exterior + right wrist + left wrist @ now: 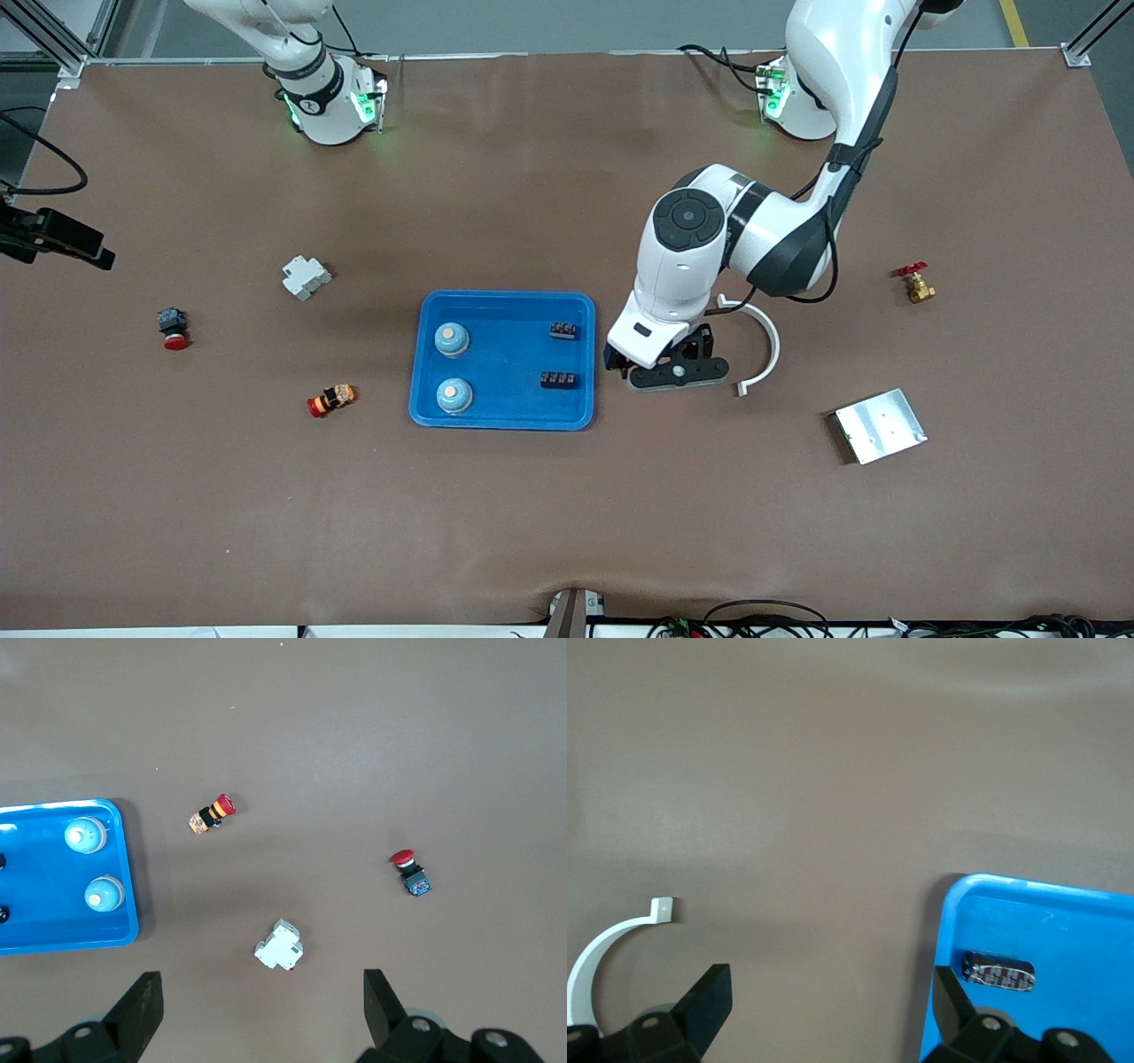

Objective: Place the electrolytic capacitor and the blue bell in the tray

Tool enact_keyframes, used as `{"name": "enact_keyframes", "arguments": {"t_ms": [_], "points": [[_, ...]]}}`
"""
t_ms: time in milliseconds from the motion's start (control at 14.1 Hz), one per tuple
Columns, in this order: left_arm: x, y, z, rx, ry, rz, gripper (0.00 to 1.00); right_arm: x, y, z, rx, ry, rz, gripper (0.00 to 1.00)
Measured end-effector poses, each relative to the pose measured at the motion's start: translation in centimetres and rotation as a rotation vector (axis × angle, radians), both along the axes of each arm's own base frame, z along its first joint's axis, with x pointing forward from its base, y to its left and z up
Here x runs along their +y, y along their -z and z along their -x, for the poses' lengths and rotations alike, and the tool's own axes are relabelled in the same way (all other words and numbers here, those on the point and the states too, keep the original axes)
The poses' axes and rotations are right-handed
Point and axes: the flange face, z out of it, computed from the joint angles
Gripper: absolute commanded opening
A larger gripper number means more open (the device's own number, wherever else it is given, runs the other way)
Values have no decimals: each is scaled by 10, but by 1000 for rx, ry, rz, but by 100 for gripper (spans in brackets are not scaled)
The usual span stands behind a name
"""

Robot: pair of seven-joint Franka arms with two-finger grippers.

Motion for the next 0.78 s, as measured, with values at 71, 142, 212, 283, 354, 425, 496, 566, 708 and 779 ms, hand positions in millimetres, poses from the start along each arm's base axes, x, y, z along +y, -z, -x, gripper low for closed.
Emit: {"name": "enact_keyframes", "arguments": {"t_ms": [71, 142, 212, 283, 354, 425, 496, 566, 708, 779], "points": [[9, 0, -5, 2, -3, -4, 100, 0, 0, 0, 0, 0, 0, 100], [20, 1, -12, 3, 10, -11, 100, 0, 0, 0, 0, 0, 0, 100], [34, 1, -21, 4, 25, -19, 100, 0, 0, 0, 0, -1, 0, 100], [51, 1, -30, 7, 37, -28, 100, 0, 0, 0, 0, -1, 0, 100], [73, 1, -40, 15, 48, -40, 100, 1, 0, 0, 0, -1, 0, 100], [97, 0, -50, 26, 60, -53, 100, 1, 0, 0, 0, -1, 0, 100], [121, -3, -60, 33, 69, -59, 100, 1, 0, 0, 0, -1, 0, 100], [142, -7, -67, 36, 74, -64, 100, 1, 0, 0, -1, -1, 0, 100], [180, -19, -77, 40, 84, -76, 100, 0, 0, 0, -1, -1, 0, 100], [196, -27, -80, 47, 92, -82, 100, 0, 0, 0, -1, -1, 0, 100]]}}
